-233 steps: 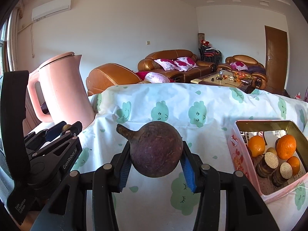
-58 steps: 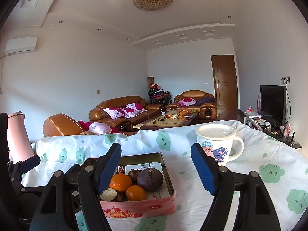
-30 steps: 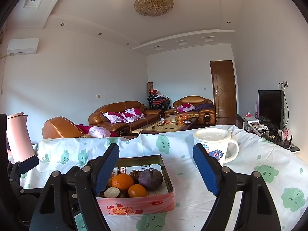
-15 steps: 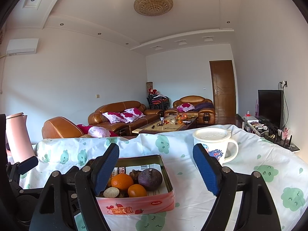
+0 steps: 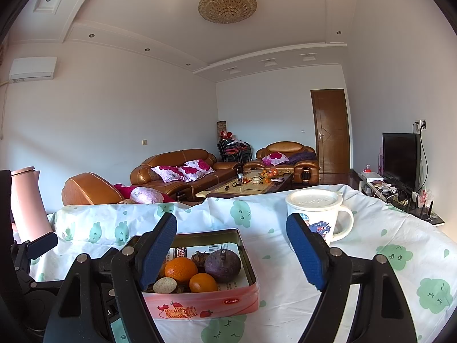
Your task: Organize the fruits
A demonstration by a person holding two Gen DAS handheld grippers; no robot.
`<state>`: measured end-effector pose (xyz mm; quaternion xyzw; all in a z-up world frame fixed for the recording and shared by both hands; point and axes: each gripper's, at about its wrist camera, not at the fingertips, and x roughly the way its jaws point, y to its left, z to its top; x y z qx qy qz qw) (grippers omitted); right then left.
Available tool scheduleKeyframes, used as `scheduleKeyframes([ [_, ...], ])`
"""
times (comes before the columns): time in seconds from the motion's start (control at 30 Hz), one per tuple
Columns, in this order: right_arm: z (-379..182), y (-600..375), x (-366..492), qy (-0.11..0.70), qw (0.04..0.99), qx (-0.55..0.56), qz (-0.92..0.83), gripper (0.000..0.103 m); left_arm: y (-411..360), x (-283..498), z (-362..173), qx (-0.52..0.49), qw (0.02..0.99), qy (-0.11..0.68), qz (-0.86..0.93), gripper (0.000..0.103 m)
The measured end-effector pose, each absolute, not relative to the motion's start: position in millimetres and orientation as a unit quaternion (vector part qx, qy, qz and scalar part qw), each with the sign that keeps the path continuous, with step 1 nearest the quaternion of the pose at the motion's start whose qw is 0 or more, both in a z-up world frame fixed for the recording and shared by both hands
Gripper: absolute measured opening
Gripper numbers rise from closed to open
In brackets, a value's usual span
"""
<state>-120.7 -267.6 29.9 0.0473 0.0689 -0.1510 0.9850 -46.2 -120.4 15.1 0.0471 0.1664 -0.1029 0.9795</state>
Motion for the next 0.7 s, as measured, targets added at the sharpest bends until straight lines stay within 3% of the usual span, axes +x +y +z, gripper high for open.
scheduleKeyframes([
  [0.7, 28.6, -270.3, -119.8, 0.076, 0.984, 0.05, -0.154, 0.081, -123.9, -41.0, 8.7, 0.035, 0.973, 0.193, -0.121, 0.103],
])
